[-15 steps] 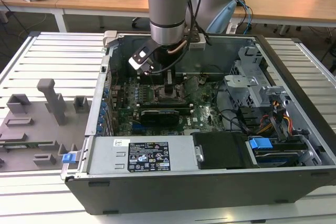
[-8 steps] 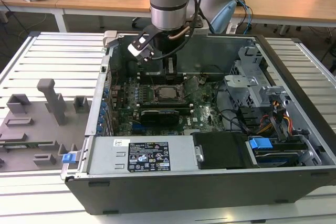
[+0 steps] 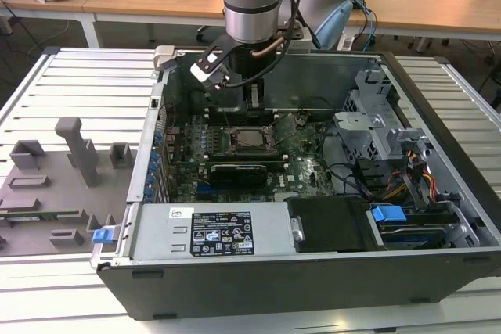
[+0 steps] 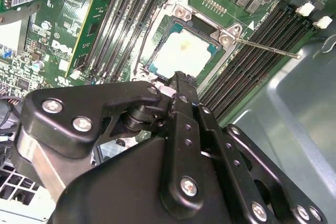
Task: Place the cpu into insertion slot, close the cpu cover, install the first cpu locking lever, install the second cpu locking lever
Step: 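Place the cpu into insertion slot, then close the cpu cover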
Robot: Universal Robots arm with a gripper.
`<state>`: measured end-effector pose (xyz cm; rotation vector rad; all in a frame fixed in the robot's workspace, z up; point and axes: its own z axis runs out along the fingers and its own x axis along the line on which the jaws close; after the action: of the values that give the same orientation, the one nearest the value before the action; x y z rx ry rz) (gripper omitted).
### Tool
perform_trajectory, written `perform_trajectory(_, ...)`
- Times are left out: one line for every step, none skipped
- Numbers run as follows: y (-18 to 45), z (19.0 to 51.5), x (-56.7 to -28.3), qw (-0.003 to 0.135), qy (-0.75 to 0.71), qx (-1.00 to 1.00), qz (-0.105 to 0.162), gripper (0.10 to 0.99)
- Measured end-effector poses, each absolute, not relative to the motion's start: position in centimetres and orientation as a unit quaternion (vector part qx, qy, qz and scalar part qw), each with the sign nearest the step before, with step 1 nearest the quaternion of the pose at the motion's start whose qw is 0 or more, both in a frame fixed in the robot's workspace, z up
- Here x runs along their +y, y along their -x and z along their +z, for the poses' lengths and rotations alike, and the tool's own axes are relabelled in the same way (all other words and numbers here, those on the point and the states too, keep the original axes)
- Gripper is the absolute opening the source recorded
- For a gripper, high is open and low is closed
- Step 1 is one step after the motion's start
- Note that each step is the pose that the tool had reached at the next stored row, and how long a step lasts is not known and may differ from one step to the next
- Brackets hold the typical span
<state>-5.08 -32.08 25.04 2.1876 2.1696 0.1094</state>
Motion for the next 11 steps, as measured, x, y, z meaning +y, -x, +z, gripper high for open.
perform_trajectory(5.08, 25.04, -32.08, 0.029, -0.709, 0.703, 0.035, 0.106)
perform_trajectory(5.08, 25.04, -32.08, 0.029, -0.709, 0.703, 0.035, 0.106)
perform_trajectory(5.08, 25.04, -32.08, 0.029, -0.709, 0.703, 0.035, 0.106)
perform_trajectory(5.08, 25.04, -32.08, 0.029, -0.709, 0.703, 0.035, 0.106)
perform_trajectory(5.08, 25.04, -32.08, 0.029, -0.709, 0.703, 0.035, 0.106)
perform_trajectory(5.08, 25.04, -32.08, 0.029, -0.709, 0.703, 0.035, 0.106)
perform_trajectory(5.08, 25.04, -32.08, 0.029, -0.709, 0.703, 0.035, 0.106)
perform_trajectory(5.08, 25.04, -32.08, 0.029, -0.709, 0.703, 0.035, 0.106)
perform_trajectory(5.08, 25.04, -32.08, 0.029, -0.709, 0.703, 0.035, 0.106)
perform_trajectory(5.08, 25.05, -32.08, 0.029, -0.709, 0.703, 0.035, 0.106)
perform_trajectory(5.08, 25.05, -32.08, 0.029, -0.709, 0.703, 0.035, 0.106)
